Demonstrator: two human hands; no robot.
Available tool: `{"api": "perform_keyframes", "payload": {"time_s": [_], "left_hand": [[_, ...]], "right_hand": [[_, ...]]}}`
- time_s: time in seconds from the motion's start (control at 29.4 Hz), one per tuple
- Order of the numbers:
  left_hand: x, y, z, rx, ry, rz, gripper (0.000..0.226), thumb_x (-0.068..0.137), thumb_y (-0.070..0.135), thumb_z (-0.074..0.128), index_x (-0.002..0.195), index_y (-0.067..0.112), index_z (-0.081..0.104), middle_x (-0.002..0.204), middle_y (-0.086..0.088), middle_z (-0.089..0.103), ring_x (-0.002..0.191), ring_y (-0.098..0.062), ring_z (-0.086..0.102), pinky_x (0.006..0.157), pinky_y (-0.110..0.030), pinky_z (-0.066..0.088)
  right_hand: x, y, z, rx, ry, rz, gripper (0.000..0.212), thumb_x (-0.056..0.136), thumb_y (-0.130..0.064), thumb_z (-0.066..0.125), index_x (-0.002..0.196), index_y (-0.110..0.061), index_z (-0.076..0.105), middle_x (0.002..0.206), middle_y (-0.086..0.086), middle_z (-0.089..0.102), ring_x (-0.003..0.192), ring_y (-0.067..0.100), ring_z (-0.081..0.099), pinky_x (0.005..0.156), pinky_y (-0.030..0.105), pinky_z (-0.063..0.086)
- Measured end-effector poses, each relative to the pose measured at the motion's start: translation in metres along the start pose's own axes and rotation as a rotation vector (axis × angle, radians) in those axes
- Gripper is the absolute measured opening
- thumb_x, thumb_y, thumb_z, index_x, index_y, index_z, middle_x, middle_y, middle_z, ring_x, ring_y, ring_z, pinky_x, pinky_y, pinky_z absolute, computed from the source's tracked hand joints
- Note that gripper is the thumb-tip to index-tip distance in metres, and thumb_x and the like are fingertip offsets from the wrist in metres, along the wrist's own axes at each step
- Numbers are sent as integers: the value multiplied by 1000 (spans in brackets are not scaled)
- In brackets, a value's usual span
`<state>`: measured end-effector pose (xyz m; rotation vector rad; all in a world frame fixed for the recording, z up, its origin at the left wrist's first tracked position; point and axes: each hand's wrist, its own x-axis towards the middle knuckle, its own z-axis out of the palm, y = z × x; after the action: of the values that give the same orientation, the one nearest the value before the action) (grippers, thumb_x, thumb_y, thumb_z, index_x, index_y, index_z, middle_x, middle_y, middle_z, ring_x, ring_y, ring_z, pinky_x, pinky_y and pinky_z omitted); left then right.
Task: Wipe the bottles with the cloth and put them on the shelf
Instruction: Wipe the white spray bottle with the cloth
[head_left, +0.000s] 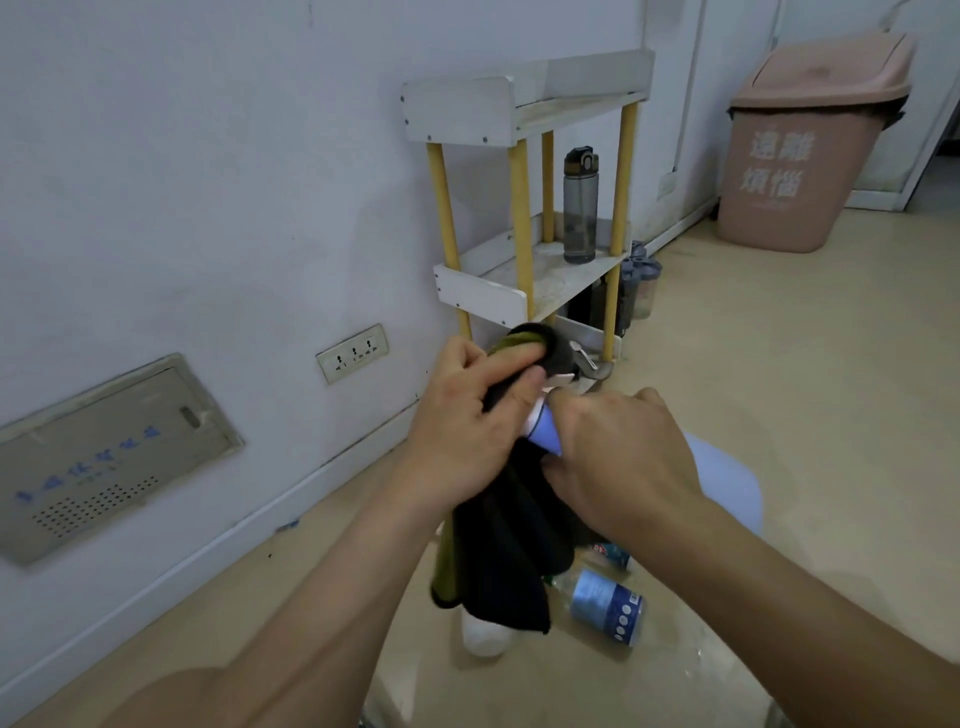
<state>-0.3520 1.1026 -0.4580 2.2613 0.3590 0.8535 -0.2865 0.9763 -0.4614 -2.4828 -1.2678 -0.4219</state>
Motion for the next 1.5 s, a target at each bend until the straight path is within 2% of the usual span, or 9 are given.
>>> {"api": "perform_keyframes", "payload": {"time_s": [0.17,0.31,0.48,0.61,0.75,1.09,1.23,1.36,1.5], "left_hand": [[-8,-4,9,-756,-28,-898,12,87,26,64,89,20,53,89,3,56,71,-10,58,66,-12,47],[-13,8,12,-863,34,-864,20,98,8,51,86,6,67,86,-13,68,80,-27,65,77,-38,55],[-4,16,-17,-1267,-25,-712,36,94,12,44,120,6,67,112,-11,72,95,-23,68,91,-35,52],[-8,18,-9,-618,-167,-361,36,98,21,54,130,35,61,98,-3,70,83,-11,66,72,-32,56],[-14,-5,12,41,-176,-115,61,84,72,44,142,52,39,108,-4,63,102,-15,61,90,-31,49],[5,-12,6,-366,127,-608,35,102,28,50,96,-1,69,85,-10,70,73,-14,61,64,-25,47],[2,0,-2,-379,24,-472,41,98,44,51,90,9,72,77,3,68,70,-6,61,61,-21,46],[-2,8,0,-248,12,-491,33,85,55,62,95,24,60,96,3,66,91,-14,61,77,-31,47],[1,0,1,-57,-31,-433,38,98,48,47,81,16,55,80,0,60,81,-21,57,66,-34,38]], "right_hand": [[-5,-27,9,118,196,-167,19,62,-14,67,69,-18,49,56,0,58,51,27,54,61,34,35],[4,0,-4,35,17,6,16,89,-27,53,86,-23,37,76,-6,45,70,23,41,72,32,25],[9,30,-7,-70,-47,116,21,91,-26,54,87,-25,33,80,-5,46,78,24,49,78,33,20],[4,20,-5,-156,-30,43,18,90,-19,54,84,-24,38,88,-2,62,90,26,60,77,37,21],[-2,6,-6,-112,-61,14,25,88,-16,54,80,-23,32,97,-1,65,96,26,60,76,36,21],[-4,-13,2,-60,59,-114,40,65,-9,73,70,-20,35,61,5,59,54,27,47,69,36,24],[-2,-9,1,-45,-35,-121,25,79,-12,60,78,-20,36,73,1,59,72,29,58,72,36,23],[-5,-16,-4,-35,45,-177,55,55,-4,71,58,-24,20,50,-6,16,48,22,28,63,36,30],[-9,-21,-8,-39,55,-216,34,61,-4,51,58,-24,23,46,-2,37,48,24,44,68,43,46]]}}
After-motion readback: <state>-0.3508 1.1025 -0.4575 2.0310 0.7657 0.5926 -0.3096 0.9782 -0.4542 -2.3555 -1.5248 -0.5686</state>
